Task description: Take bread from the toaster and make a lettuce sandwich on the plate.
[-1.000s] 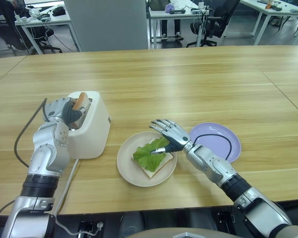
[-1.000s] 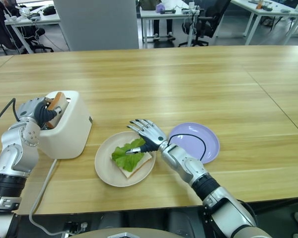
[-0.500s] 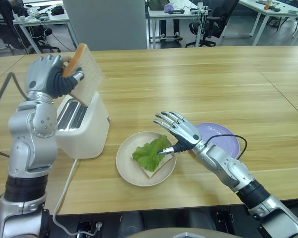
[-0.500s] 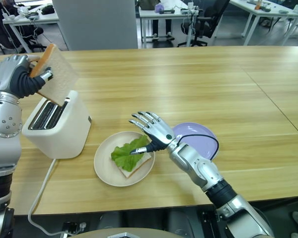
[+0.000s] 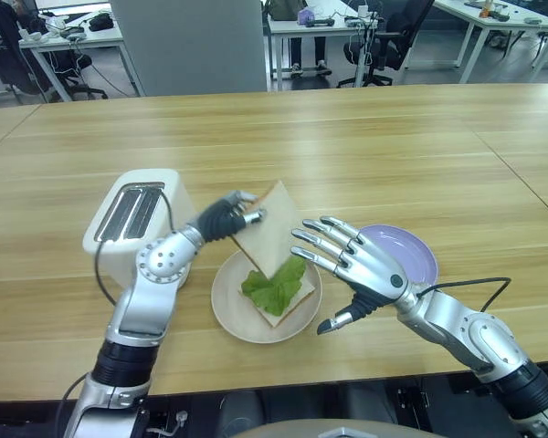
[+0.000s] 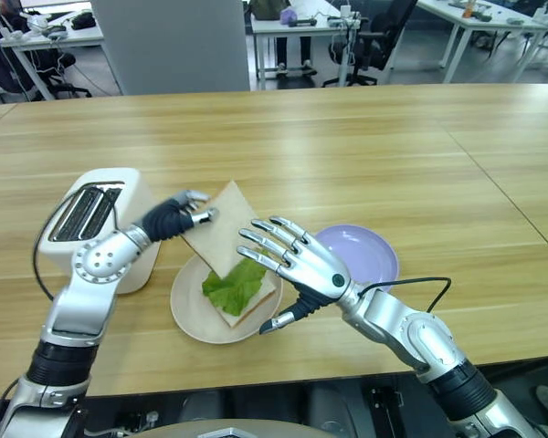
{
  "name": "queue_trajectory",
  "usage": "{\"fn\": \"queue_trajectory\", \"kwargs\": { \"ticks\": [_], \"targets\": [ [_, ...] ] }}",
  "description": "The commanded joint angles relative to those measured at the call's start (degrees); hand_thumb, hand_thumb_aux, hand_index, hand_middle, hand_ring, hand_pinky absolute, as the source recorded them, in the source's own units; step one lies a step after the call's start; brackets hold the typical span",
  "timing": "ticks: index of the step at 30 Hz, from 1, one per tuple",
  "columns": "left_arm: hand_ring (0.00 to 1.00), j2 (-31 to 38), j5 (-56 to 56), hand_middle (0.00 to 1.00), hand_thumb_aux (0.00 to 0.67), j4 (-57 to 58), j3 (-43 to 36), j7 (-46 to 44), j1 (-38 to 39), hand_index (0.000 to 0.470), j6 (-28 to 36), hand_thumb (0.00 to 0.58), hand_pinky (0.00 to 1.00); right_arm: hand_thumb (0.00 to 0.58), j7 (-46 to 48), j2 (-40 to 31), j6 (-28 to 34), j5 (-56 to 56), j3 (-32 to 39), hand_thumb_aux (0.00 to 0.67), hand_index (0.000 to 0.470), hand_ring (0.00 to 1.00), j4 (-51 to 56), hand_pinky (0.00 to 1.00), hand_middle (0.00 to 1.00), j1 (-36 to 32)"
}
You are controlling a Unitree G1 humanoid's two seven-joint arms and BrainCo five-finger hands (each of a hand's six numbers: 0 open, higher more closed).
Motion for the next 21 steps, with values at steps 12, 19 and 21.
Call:
{"fn": "queue_trajectory", "kwargs": {
  "ticks": [12, 19, 21],
  "targets": [
    [1.00, -0.35, -5.61, 1.00, 0.670, 22.79, -3.00, -6.49, -4.07, 0.460, -8.75, 0.580, 1.00, 0.000, 10.86, 3.32, -1.81, -0.56, 4.99, 0.000, 0.000, 0.00, 10.74, 0.00, 0.00, -0.97],
    [1.00, -1.49, -4.72, 1.00, 0.670, 29.48, -5.34, -6.34, -4.50, 0.460, -11.57, 0.580, 1.00, 0.000, 15.65, 6.14, -1.01, -0.94, 9.05, 0.000, 0.000, 0.00, 18.72, 0.00, 0.00, -3.46],
    [1.00, -1.84, -3.93, 1.00, 0.670, 31.05, -6.22, -6.18, -4.32, 0.460, -12.31, 0.580, 1.00, 0.000, 16.68, 6.81, -0.80, -1.15, 10.08, 0.000, 0.000, 0.00, 20.46, 0.00, 0.00, -4.24]
  ]
}}
